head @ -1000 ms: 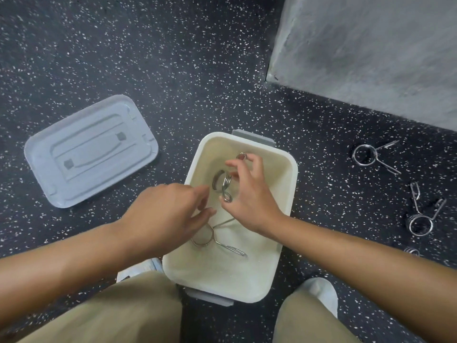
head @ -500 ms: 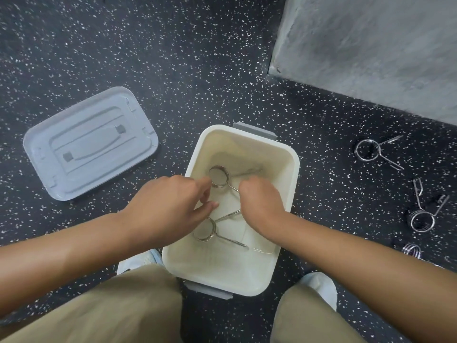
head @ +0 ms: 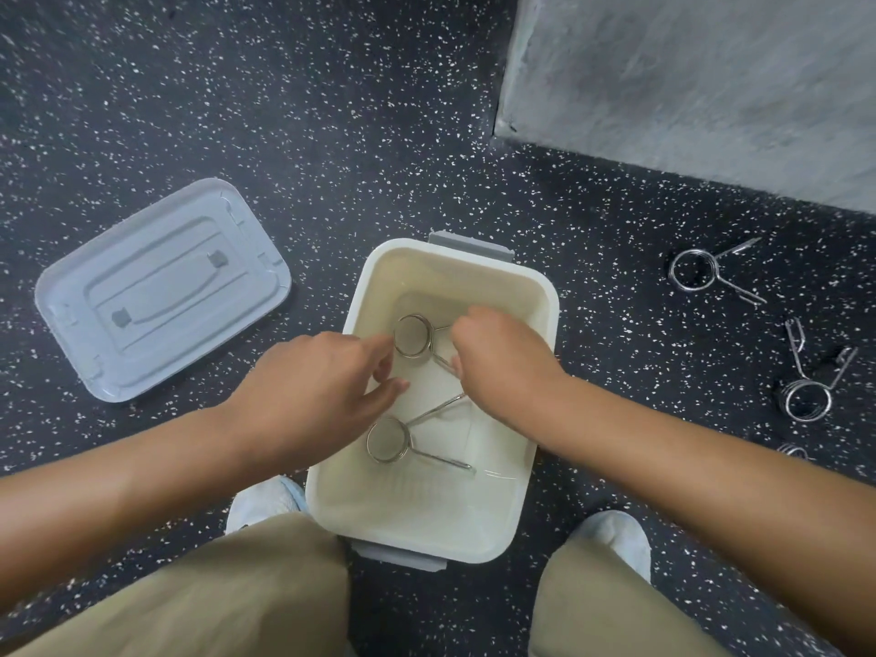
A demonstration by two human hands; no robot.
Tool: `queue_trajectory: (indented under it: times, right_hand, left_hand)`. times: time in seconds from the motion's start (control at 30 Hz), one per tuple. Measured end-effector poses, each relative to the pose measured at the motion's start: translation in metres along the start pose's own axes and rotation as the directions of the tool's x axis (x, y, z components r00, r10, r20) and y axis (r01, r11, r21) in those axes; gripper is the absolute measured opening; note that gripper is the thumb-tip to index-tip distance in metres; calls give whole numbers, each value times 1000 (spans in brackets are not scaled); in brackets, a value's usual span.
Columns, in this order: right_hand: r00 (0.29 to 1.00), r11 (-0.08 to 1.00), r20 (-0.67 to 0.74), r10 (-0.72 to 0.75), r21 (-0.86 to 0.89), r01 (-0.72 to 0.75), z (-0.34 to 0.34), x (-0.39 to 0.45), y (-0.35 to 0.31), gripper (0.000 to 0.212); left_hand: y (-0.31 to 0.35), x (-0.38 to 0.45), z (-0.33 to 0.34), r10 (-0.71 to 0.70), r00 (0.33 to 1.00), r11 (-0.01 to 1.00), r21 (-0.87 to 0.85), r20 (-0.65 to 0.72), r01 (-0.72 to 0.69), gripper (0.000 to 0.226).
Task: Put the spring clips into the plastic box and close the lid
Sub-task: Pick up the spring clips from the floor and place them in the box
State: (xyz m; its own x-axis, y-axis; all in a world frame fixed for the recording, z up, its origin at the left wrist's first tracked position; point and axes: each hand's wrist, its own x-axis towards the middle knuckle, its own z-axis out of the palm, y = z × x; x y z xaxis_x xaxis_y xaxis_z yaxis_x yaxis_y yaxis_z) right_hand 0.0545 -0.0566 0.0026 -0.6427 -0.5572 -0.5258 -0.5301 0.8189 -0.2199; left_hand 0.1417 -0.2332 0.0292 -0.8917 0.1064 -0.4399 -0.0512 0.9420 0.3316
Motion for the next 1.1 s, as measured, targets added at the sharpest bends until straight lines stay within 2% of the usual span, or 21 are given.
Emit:
queue_trajectory:
  times: [0.03,0.1,0.2,0.27,0.57,0.7,0.87,1.0,1.1]
  right_hand:
    - [999,999,-45,-10,37,12,-6,-6,3,30]
    - [989,994,-147,-17,105,32,-19,-21,12,16]
    - [953,975,-302,22,218,47,-33,-45,31,16]
    - [933,965,-354,73,262,24,-36,-58,47,14]
    - [892,874,-253,374,417,-248,-15,-98,137,18]
    - [850,832,-242,468,445,-331,3,-106,181,16]
    - [785,789,-265,560,458,-409,29,-116,247,16]
    - [712,758,-304,633,431,-490,51,-123,305,17]
    - [655,718,-302,692,376,-585,61,-125,346,24]
  left_hand:
    - [1,1,-2,4,1000,1000,5,-6,-4,28]
    - [4,7,-8,31,999,999,23,-20,-31,29]
    - [13,18,-21,98,995,992,88,-31,-95,30]
    - [23,27,-33,145,989,980,140,-25,-140,30]
    - [111,81,-79,343,924,855,351,171,-382,30]
    - [157,112,-80,389,889,818,355,241,-453,31]
    - [222,172,-55,473,844,787,309,253,-534,31]
    - [264,223,-17,506,834,781,294,219,-551,28]
    - [290,254,14,498,834,792,266,236,-549,36]
